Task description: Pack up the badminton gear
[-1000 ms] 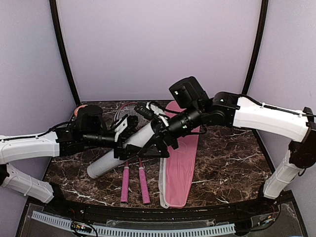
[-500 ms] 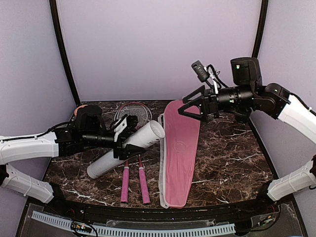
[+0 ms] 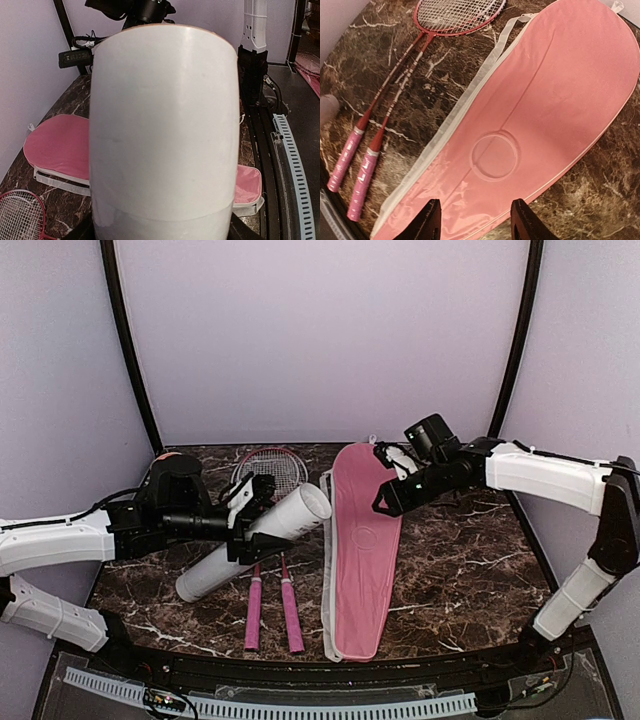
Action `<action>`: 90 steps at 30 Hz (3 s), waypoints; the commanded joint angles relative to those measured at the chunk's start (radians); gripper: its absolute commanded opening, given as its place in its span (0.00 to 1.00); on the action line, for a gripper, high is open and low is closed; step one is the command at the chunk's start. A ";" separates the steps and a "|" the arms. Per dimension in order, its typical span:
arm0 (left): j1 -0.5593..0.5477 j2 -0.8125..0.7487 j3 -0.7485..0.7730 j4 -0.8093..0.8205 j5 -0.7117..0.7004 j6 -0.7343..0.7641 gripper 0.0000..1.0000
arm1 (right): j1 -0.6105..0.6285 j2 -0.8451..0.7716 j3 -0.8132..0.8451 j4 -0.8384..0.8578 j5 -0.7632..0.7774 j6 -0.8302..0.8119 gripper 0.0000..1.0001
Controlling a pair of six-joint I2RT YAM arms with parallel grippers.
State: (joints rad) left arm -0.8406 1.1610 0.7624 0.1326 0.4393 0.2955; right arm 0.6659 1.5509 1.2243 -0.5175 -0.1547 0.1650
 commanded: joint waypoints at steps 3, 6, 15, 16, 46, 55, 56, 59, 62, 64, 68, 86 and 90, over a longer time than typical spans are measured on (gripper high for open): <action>-0.003 0.005 -0.034 -0.014 0.009 -0.018 0.42 | 0.016 0.095 -0.010 0.091 -0.079 -0.051 0.41; -0.003 0.003 -0.035 -0.013 0.009 -0.015 0.42 | 0.041 0.165 -0.006 0.077 -0.093 -0.087 0.40; -0.003 0.009 -0.040 -0.006 0.015 -0.015 0.42 | 0.074 0.305 0.064 0.046 -0.016 -0.116 0.39; -0.003 0.008 -0.041 -0.006 0.014 -0.015 0.42 | 0.078 0.320 0.070 0.046 -0.009 -0.119 0.39; -0.003 0.008 -0.060 0.012 0.011 -0.015 0.42 | 0.114 0.299 0.130 -0.004 0.078 -0.118 0.00; -0.003 -0.007 -0.071 0.042 0.000 -0.015 0.42 | 0.044 -0.109 0.031 0.154 -0.268 -0.005 0.00; -0.003 -0.007 -0.071 0.045 -0.001 -0.016 0.42 | 0.043 -0.140 0.033 0.161 -0.295 0.005 0.00; -0.003 -0.009 -0.071 0.052 0.003 -0.024 0.42 | 0.044 -0.224 0.031 0.202 -0.436 0.041 0.00; -0.003 -0.002 -0.066 0.054 0.000 -0.035 0.42 | 0.050 -0.288 0.025 0.246 -0.570 0.088 0.00; -0.003 0.002 -0.065 0.054 0.001 -0.038 0.42 | 0.065 -0.316 0.010 0.290 -0.634 0.129 0.00; -0.003 0.008 -0.059 0.054 -0.002 -0.043 0.42 | 0.105 -0.345 0.015 0.301 -0.667 0.159 0.00; -0.003 0.032 -0.044 0.039 0.035 -0.048 0.42 | 0.254 -0.214 0.076 0.252 -0.633 0.110 0.00; -0.003 0.034 -0.045 0.038 0.048 -0.042 0.43 | 0.255 -0.197 0.077 0.253 -0.626 0.100 0.00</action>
State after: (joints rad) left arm -0.8444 1.1652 0.7418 0.1829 0.4221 0.2844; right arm 0.9119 1.3407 1.2663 -0.2695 -0.7967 0.2932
